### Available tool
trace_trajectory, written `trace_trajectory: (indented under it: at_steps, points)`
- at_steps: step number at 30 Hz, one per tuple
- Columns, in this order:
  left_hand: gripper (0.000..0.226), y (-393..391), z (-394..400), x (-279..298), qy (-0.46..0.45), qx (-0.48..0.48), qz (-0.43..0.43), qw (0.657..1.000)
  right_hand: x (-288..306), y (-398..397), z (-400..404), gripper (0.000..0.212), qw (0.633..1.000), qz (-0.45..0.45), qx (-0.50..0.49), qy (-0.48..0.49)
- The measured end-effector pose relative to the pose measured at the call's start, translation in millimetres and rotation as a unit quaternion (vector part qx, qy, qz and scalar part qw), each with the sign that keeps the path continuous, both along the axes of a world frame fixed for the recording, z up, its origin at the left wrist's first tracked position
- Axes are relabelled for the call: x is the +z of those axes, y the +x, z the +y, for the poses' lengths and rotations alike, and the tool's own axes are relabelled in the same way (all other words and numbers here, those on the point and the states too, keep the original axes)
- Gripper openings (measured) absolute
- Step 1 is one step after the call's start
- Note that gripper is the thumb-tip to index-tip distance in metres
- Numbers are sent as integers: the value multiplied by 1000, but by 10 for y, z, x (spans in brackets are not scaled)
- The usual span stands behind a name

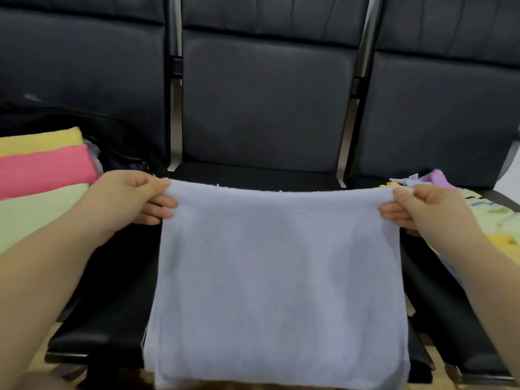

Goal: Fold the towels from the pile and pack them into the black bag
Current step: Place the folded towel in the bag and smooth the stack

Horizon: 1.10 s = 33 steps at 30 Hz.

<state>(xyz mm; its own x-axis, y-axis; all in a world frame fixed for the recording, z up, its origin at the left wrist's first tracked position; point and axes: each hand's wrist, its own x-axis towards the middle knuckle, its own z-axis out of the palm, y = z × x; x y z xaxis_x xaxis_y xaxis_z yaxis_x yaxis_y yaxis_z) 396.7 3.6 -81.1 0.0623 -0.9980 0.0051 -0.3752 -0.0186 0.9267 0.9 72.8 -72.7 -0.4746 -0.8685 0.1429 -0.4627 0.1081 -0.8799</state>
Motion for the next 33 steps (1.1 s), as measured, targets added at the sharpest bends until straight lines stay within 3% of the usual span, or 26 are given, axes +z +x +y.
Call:
trace_trajectory:
  at_steps: [5,8,11,13,16,19,21,23,27,30,33]
  points:
    - [16,-330,-310,-219,-38,38,21,998,-254,50,-346,14,989,138,-45,5]
    - [15,-542,-433,-366,-49,22,-31,998,-460,98,-513,46,993,117,-6,33]
    - [76,-763,-416,-503,22,-102,-114,988,-631,191,-570,98,979,139,93,119]
    - [99,-867,-356,-546,110,-176,-228,951,-645,257,-569,114,960,147,146,188]
    - [87,-931,-304,-540,175,-258,-430,847,-511,279,-545,105,909,219,181,306]
    - [85,-996,-266,-485,243,-289,-496,782,-411,344,-494,91,793,323,217,468]
    - [96,-1015,-259,-552,249,-284,-516,769,-480,402,-482,97,751,352,227,510]
    - [107,-1019,-265,-672,215,-254,-515,790,-650,431,-506,108,769,352,221,485]
    - [104,-1061,-212,-756,155,-172,-476,848,-752,421,-468,101,845,336,198,367]
    - [91,-1131,-110,-608,173,-169,-500,832,-619,392,-382,97,841,337,199,373]
    - [69,-1149,29,-473,210,-235,-531,787,-554,391,-282,90,795,354,215,442]
